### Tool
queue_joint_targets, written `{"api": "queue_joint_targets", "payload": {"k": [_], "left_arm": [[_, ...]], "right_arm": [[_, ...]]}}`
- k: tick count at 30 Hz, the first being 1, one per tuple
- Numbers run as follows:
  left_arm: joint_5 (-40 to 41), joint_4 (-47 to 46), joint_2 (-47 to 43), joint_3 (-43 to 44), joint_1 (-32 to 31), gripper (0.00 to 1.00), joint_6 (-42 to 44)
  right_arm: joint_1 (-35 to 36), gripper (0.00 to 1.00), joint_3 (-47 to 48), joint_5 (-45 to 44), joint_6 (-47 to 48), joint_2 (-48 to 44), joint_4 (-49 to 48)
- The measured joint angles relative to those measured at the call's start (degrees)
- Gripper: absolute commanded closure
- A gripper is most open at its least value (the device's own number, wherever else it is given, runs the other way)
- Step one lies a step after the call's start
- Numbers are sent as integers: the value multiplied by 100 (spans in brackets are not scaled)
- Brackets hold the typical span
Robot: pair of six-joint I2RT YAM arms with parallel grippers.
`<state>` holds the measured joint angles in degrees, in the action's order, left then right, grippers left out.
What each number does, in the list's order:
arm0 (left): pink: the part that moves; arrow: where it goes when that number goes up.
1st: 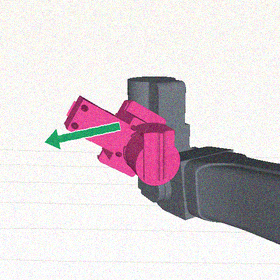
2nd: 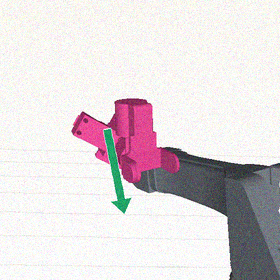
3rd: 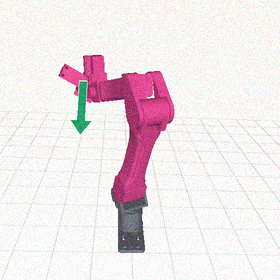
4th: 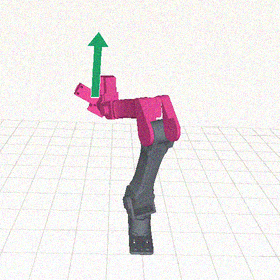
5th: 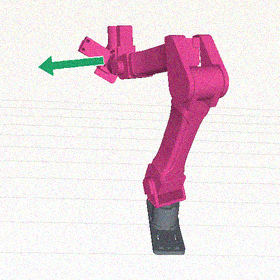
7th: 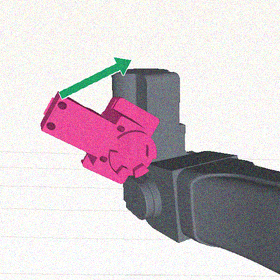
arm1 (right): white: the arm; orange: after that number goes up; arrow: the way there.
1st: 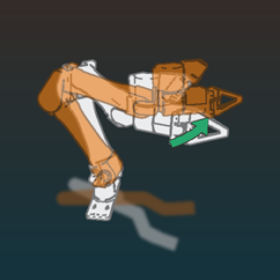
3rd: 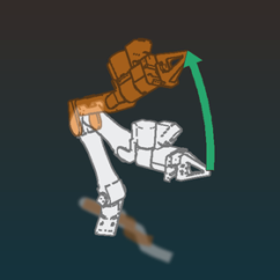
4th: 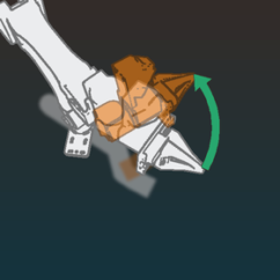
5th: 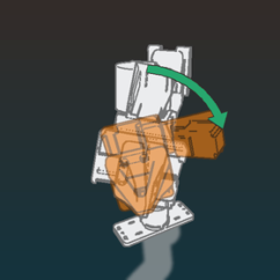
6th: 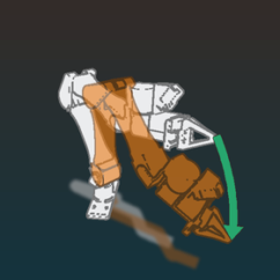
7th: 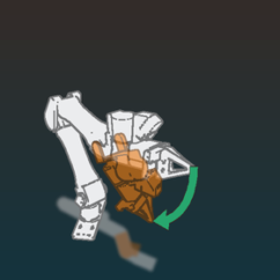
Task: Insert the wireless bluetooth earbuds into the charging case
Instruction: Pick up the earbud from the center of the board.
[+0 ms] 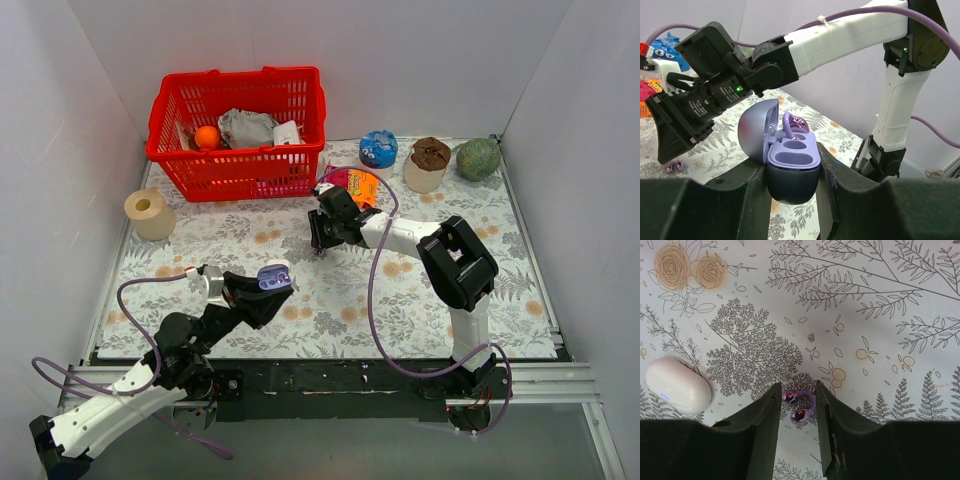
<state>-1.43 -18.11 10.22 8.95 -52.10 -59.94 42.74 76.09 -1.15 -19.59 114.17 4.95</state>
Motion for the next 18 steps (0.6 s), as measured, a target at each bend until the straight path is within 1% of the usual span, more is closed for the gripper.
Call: {"api": "queue_joint_targets", "payload": {"k": [7, 16, 17, 18], "left_arm": [[-2, -22, 98, 0, 0, 100, 13], [-7, -39, 96, 0, 0, 100, 7], [-7, -42, 96, 0, 0, 100, 7], [-7, -42, 96, 0, 0, 100, 4]], "right_arm": [[0, 59, -175, -39, -35, -4, 90], [0, 62, -431, -68, -125, -138, -48], [0, 63, -459, -72, -127, -157, -66], [0, 67, -481, -72, -127, -175, -63]]}}
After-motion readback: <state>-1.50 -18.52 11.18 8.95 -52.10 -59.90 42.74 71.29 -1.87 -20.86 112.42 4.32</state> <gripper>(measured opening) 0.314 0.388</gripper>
